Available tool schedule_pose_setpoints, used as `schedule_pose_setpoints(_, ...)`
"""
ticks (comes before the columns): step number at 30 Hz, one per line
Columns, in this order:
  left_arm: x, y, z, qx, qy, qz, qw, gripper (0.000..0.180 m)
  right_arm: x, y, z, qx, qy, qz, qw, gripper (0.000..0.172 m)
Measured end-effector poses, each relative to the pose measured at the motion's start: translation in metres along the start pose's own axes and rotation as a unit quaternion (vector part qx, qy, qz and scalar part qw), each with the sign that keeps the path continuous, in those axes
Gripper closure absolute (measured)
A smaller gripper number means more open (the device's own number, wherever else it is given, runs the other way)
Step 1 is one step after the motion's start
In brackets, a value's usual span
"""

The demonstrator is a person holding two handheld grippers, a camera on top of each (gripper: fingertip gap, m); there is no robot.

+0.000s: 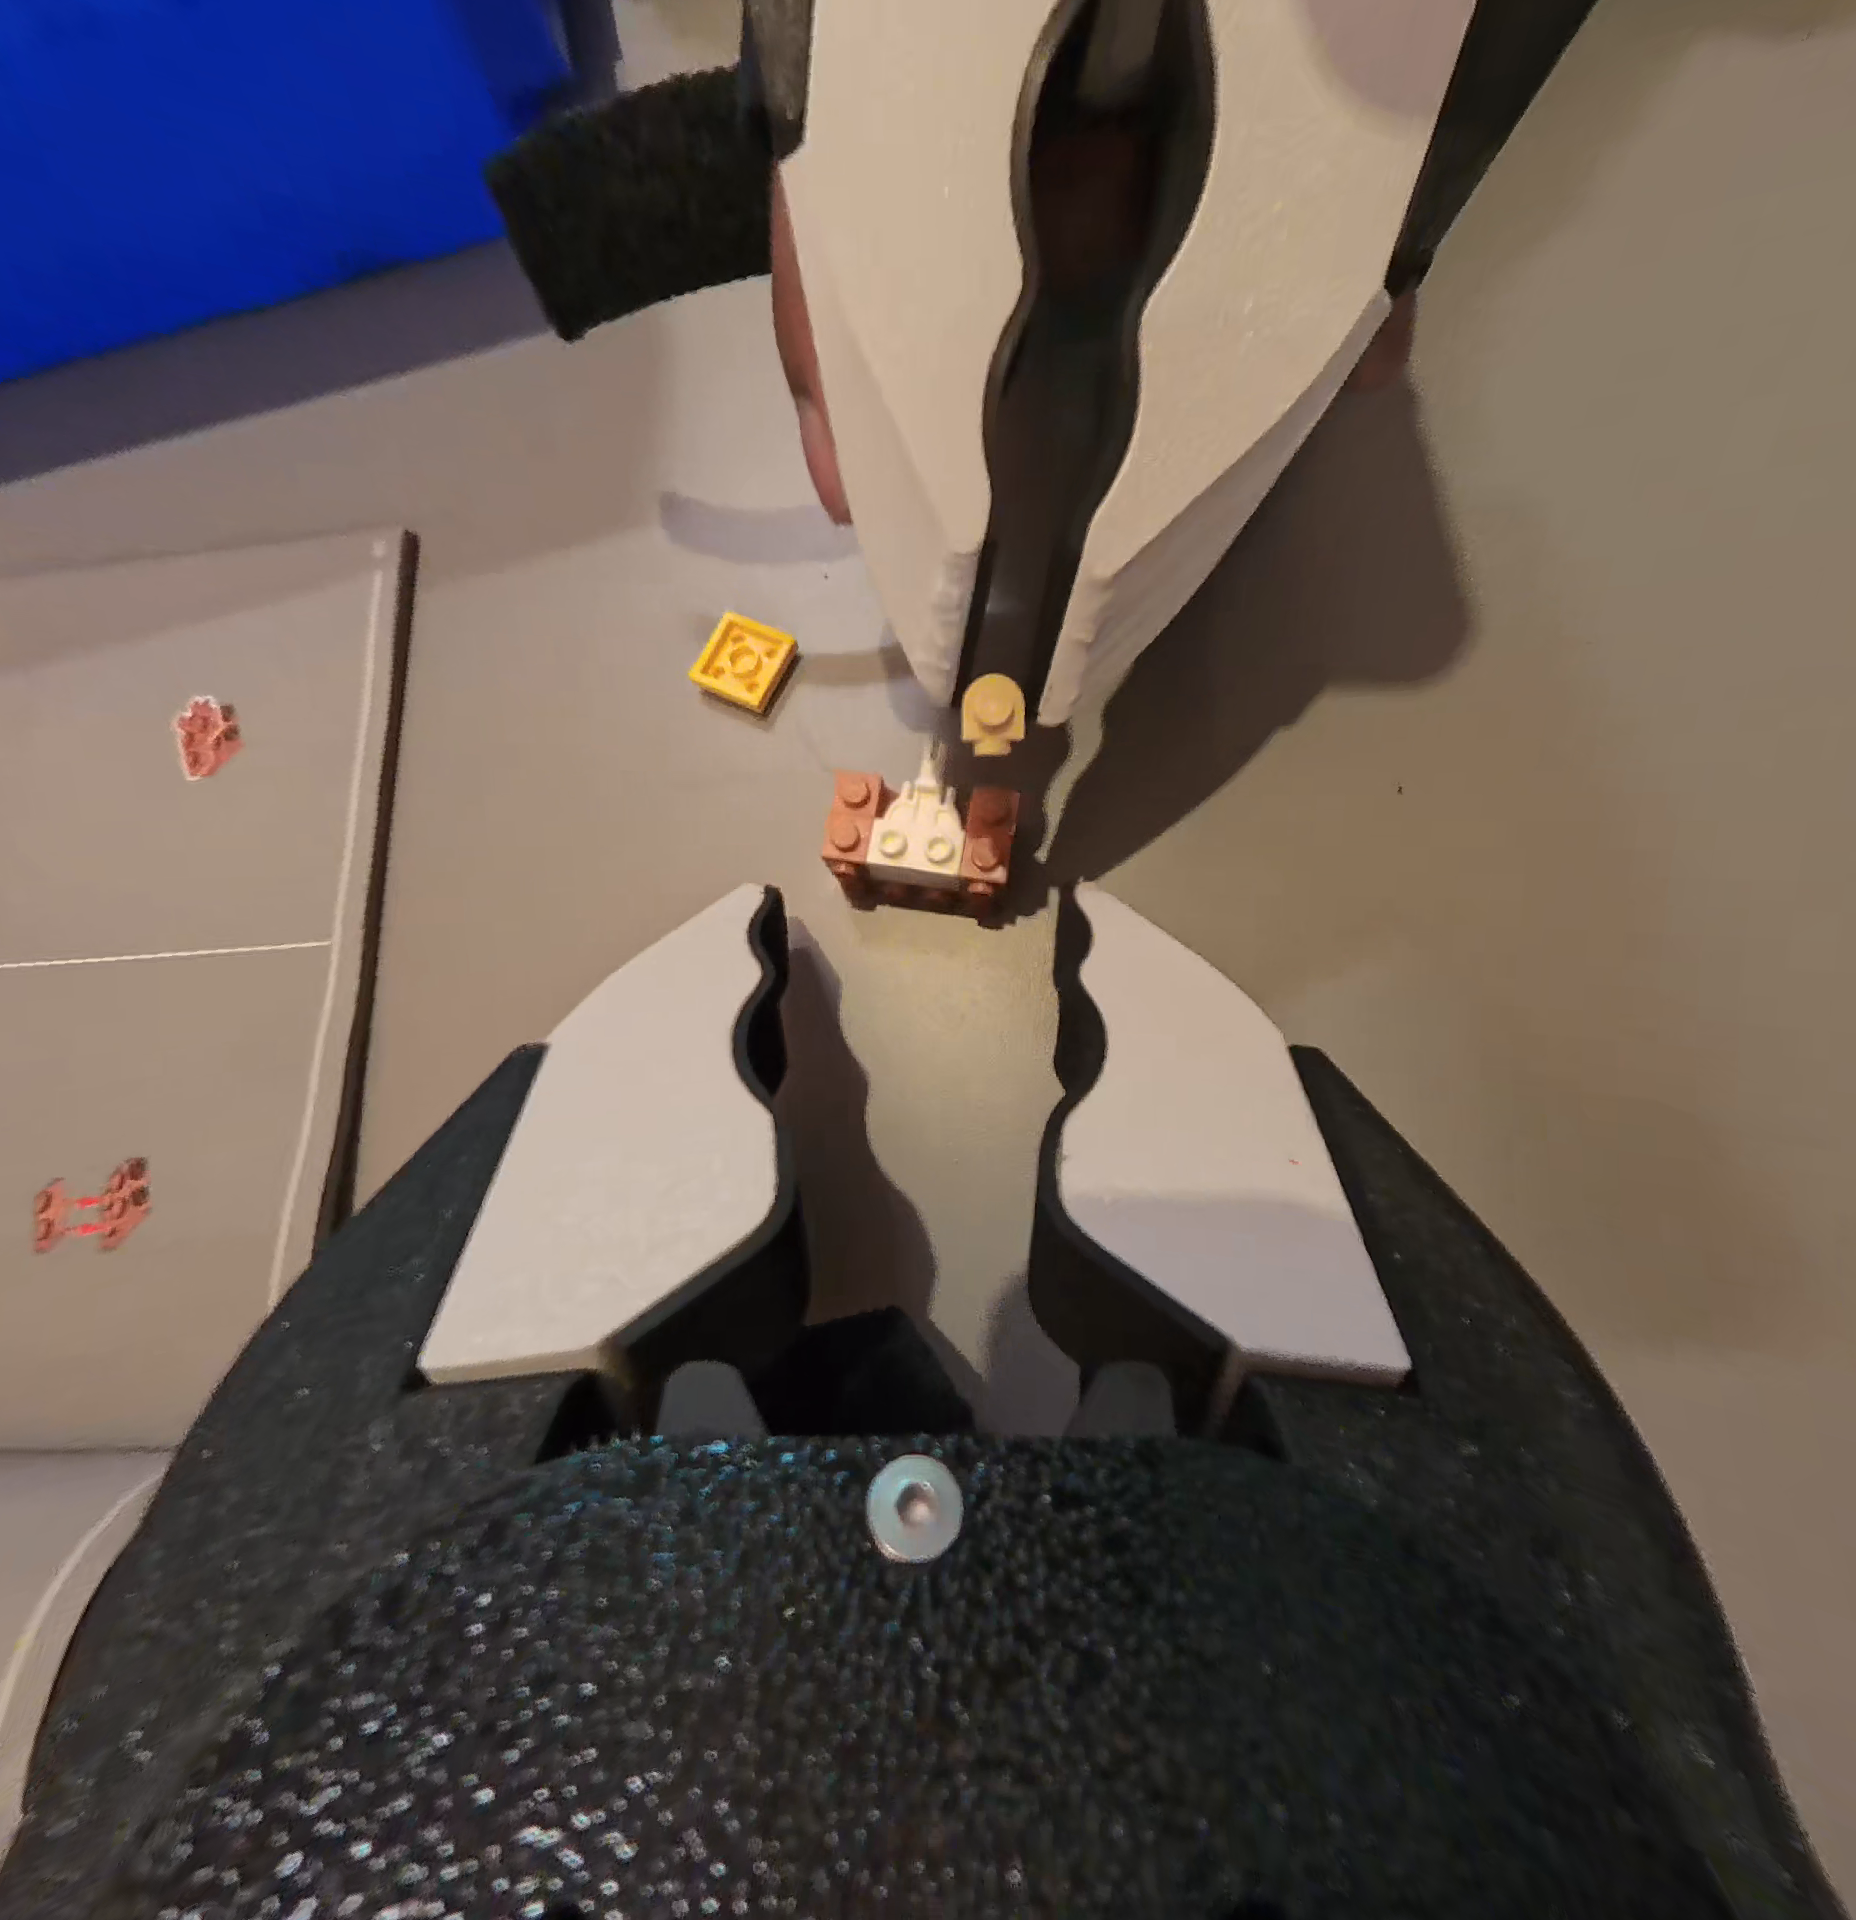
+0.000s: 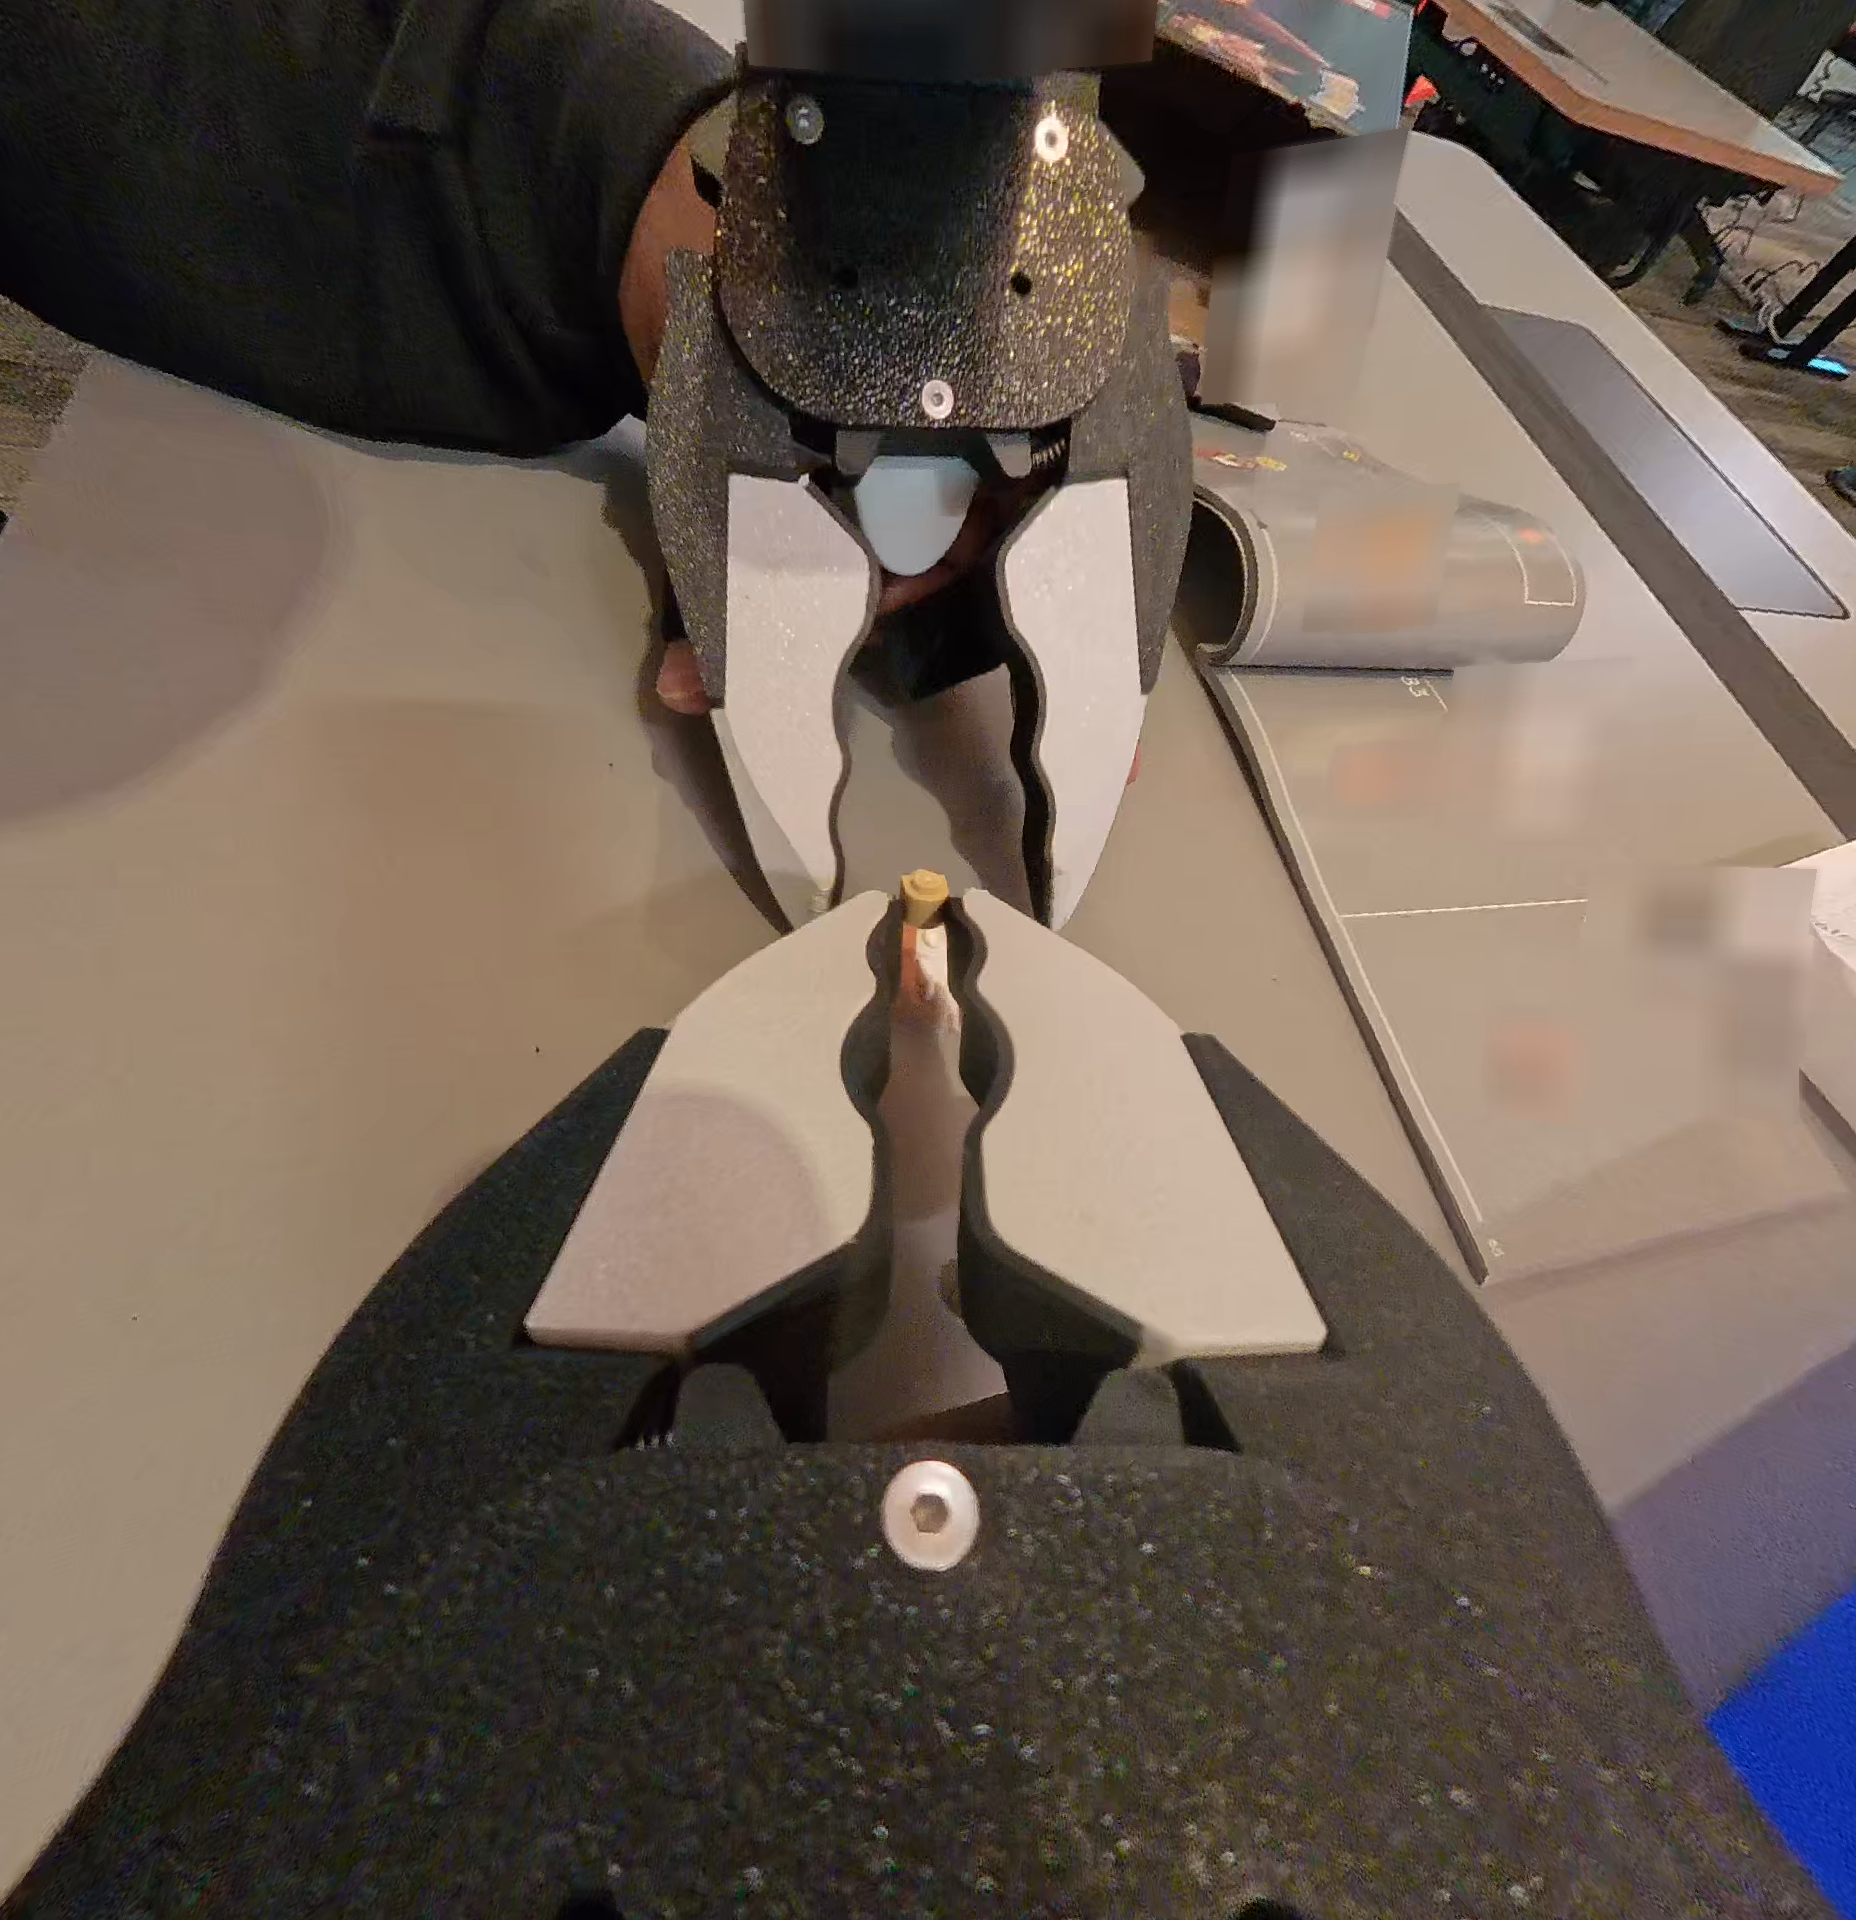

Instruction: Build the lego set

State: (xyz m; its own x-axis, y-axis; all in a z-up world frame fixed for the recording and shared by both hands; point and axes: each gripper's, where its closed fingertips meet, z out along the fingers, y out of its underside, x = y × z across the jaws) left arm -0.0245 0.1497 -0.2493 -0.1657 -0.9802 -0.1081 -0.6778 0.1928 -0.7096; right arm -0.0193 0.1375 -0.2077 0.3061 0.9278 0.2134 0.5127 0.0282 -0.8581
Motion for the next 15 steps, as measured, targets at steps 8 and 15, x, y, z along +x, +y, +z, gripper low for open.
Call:
schedule_pose_setpoints(8, 0.004, -0.006, 0.011, -0.006, 0.058, -0.014, 0.998, 0.141, 0.002, 0.001, -0.002, 0.007, -0.006, 0.018, 1.0, 0.164)
schedule_pose_setpoints(15, 0.007, -0.012, 0.008, 0.016, 0.039, -0.012, 0.999, 0.146, 0.0, 0.002, -0.001, 0.007, -0.009, 0.019, 1.0, 0.164)
